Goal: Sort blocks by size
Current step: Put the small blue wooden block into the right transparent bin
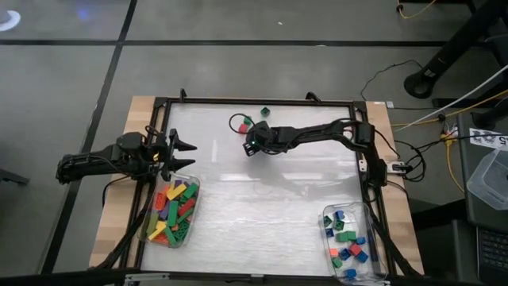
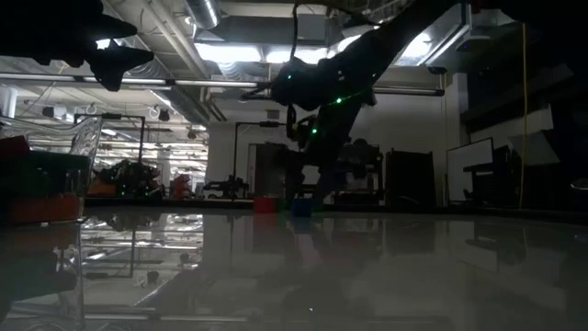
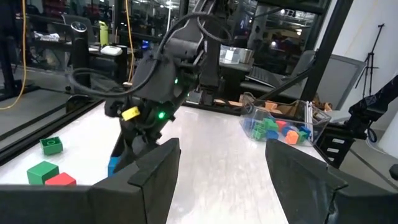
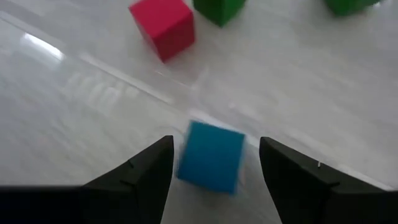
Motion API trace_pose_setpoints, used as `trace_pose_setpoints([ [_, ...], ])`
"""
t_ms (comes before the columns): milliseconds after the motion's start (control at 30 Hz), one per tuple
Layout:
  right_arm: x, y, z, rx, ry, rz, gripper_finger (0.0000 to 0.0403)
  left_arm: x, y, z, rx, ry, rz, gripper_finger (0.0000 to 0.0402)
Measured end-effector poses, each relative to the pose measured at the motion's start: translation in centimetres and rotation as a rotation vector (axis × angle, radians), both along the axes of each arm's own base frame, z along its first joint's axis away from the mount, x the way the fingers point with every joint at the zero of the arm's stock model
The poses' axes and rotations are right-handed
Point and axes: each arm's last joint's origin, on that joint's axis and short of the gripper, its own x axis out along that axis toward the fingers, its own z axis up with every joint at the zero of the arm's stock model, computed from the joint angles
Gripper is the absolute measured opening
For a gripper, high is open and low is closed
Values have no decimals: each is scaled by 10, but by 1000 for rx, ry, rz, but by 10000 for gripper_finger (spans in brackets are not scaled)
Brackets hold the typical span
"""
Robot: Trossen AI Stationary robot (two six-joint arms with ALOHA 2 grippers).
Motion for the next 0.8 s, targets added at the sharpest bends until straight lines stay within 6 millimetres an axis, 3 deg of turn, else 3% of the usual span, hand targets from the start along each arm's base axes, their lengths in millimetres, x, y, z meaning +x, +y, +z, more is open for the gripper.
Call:
trace_pose_setpoints([
  [267,4,-1,-11,1,-4,6,228,1,0,0,0,3,3,225],
  [500,3,0,-12,-6,30,46,137,1,0,0,-1,10,3,225],
  [567,2,0,-12,3,46,82,129,1,0,-1,0,10,3,225],
  [800,-5,7,9,127,42,217,129,1,0,-1,22,14,2,225],
])
